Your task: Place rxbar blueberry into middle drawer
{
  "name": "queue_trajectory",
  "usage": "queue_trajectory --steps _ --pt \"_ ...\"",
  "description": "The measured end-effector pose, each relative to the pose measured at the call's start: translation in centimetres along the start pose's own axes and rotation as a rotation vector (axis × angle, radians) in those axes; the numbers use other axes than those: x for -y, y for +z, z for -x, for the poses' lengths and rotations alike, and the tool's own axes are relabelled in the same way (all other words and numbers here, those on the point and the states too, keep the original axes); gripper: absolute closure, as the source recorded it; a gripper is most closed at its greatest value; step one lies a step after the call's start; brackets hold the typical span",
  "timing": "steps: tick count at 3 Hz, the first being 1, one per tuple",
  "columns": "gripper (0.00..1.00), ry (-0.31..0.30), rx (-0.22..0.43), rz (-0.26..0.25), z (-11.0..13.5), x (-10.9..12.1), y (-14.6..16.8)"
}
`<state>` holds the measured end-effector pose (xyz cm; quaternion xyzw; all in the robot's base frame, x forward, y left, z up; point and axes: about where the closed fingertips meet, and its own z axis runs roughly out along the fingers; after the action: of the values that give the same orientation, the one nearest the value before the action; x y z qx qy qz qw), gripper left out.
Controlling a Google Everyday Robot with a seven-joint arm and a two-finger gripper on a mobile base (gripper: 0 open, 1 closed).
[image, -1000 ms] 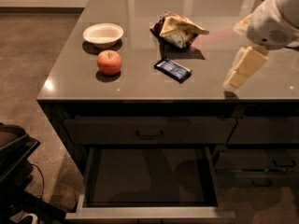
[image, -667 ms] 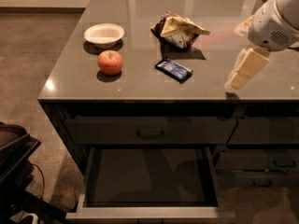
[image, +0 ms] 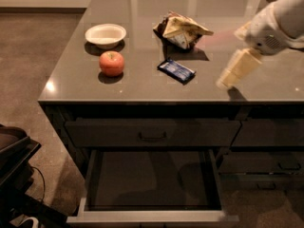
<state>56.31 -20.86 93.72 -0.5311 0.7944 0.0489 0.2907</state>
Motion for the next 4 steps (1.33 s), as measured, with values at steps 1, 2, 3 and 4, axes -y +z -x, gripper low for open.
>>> queue_trajectory --steps 1,2,3,4 --pt "0.0 0.005 0.119 -0.015 4.2 2.4 3.0" --pt "0.0 -0.021 0.177 0.051 9.4 2.7 8.3" --pt "0.0 0.008 0.213 0.056 10.2 2.1 11.8" --pt "0.0 0.008 0.215 0.053 10.3 2.2 11.8"
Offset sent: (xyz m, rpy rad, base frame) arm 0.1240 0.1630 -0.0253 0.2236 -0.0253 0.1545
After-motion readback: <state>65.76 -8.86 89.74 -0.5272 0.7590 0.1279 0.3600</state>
